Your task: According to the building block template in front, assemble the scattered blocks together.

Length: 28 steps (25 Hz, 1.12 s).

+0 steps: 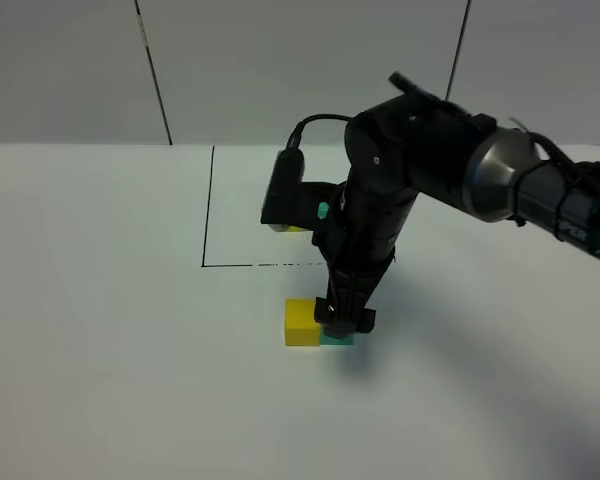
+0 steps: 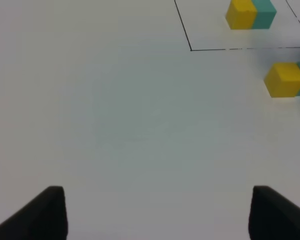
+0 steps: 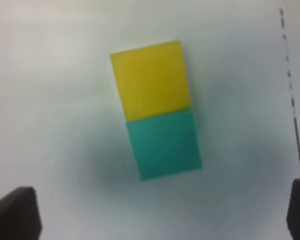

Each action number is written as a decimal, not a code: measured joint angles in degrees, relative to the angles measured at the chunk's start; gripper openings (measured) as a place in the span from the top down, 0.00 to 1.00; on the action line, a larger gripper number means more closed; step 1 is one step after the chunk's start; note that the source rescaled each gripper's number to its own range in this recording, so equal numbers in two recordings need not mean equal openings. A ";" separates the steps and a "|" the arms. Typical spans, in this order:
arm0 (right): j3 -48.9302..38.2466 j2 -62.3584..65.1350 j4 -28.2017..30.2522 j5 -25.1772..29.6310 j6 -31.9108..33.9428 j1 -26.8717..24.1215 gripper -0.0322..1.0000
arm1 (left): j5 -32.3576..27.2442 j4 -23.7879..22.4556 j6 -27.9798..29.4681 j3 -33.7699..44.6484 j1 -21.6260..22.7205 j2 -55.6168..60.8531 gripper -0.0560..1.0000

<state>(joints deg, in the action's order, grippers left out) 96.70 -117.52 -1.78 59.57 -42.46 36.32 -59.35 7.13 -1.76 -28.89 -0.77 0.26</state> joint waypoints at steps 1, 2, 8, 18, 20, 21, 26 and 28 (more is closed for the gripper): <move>0.00 1.05 -0.07 1.45 1.40 0.00 0.00 | 0.00 0.00 0.00 0.00 0.00 0.00 0.33; 0.00 1.92 -0.14 2.94 3.22 0.00 0.00 | 0.00 0.00 -0.05 0.00 0.00 0.00 0.33; -0.96 4.42 -3.54 9.57 14.90 -4.01 0.00 | 0.00 0.00 0.00 0.00 0.00 0.00 0.33; -9.82 10.46 -9.92 5.43 30.93 -22.20 0.00 | 0.00 0.00 0.00 0.00 0.00 0.00 0.33; -12.33 13.43 -9.37 3.91 33.92 -26.46 0.00 | 0.00 0.00 0.00 0.00 0.00 0.00 0.33; -13.96 14.91 -8.92 3.34 35.39 -28.14 0.00 | 0.00 0.00 0.00 0.00 0.00 0.00 0.33; -25.57 26.41 -6.50 -0.22 39.42 -35.71 0.00 | 0.00 0.00 0.00 0.00 0.00 0.00 0.33; -31.75 31.73 -5.57 -1.52 40.23 -38.02 0.01 | 0.00 0.00 0.00 0.00 0.00 0.00 0.33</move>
<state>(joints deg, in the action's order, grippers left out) 64.95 -85.79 -7.35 58.05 -2.23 -1.71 -59.35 7.13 -1.76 -28.89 -0.77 0.26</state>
